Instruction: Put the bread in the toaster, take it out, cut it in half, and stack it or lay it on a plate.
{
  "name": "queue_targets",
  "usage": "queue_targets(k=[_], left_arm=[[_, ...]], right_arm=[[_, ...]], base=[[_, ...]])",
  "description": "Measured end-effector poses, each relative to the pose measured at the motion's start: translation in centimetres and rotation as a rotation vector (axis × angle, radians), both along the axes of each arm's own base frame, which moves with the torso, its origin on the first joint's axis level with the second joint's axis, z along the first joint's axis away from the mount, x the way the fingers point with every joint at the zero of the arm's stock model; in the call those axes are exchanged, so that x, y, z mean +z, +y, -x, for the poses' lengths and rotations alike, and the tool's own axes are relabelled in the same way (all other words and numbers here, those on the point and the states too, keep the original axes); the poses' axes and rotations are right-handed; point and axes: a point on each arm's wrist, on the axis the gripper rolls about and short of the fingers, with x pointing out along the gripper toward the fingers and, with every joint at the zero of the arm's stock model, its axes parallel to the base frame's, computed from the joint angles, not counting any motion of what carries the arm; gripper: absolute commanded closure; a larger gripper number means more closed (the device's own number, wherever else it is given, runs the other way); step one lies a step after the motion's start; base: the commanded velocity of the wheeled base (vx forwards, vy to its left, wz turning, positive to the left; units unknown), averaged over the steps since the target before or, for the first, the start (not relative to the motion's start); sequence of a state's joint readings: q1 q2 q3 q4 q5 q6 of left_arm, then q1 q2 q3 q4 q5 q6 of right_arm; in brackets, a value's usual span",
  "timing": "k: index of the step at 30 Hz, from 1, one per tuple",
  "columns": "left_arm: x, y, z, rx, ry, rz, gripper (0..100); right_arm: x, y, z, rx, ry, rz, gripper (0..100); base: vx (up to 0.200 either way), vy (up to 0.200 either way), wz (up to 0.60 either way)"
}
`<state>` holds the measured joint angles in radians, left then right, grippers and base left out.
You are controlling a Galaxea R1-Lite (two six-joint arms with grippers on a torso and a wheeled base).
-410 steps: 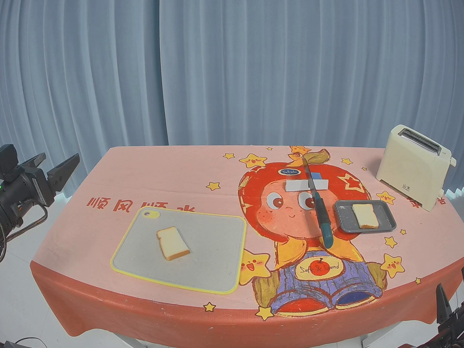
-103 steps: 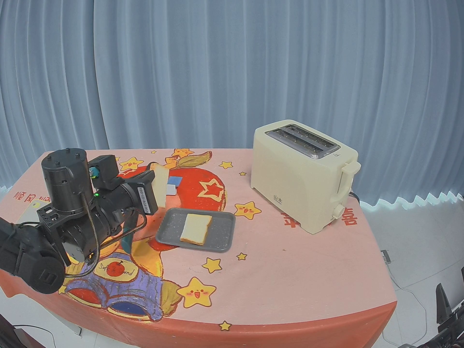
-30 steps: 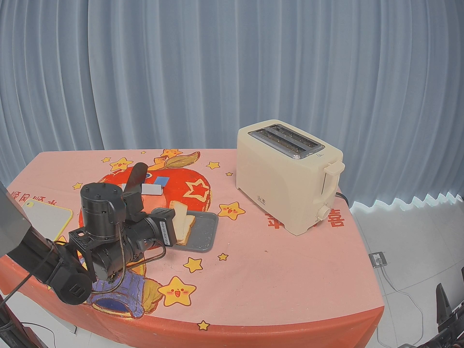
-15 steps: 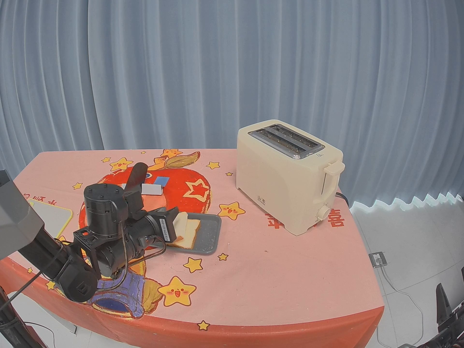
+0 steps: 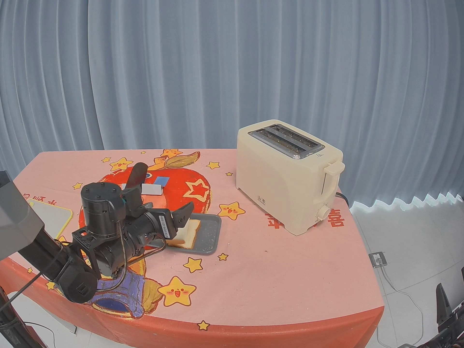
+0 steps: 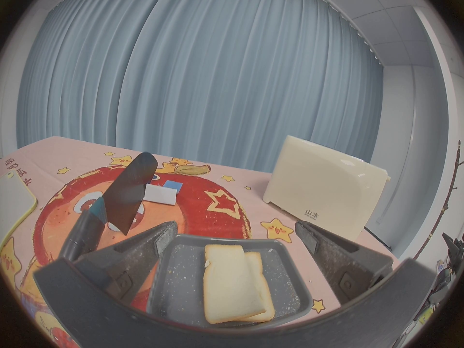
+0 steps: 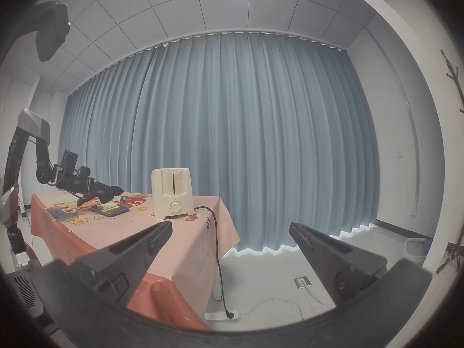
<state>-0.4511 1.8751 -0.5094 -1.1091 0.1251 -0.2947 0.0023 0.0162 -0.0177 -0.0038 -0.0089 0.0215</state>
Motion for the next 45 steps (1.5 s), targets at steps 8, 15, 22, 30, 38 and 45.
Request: queue_targets(k=[8,15,22,30,38,45], left_arm=[[2.0,0.4,0.8,-0.001,-0.086,-0.008,0],[5.7,1.3,2.9,-0.007,-0.233,0.023,0],[7.7,2.2,4.8,-0.014,-0.305,0.052,0],[8.1,2.4,5.5,-0.017,-0.322,0.059,0],[8.8,2.0,6.4,-0.048,-0.345,0.076,0],[8.9,1.9,6.6,-0.055,-0.349,0.080,0]], right_arm=[[0.0,0.0,0.0,0.000,0.000,0.000,0],[0.0,0.0,0.0,0.000,0.000,0.000,0],[0.0,0.0,0.0,0.000,0.000,0.000,0],[0.0,0.0,0.0,0.000,0.001,0.000,0],[0.0,0.0,0.0,0.000,0.000,0.000,0],[0.0,0.0,0.0,0.000,0.000,0.000,0]], base=[[0.000,0.000,0.00],[0.000,0.000,0.00],[0.000,0.200,0.00],[0.000,0.200,0.00],[0.000,0.200,0.00],[0.000,0.200,0.00]])
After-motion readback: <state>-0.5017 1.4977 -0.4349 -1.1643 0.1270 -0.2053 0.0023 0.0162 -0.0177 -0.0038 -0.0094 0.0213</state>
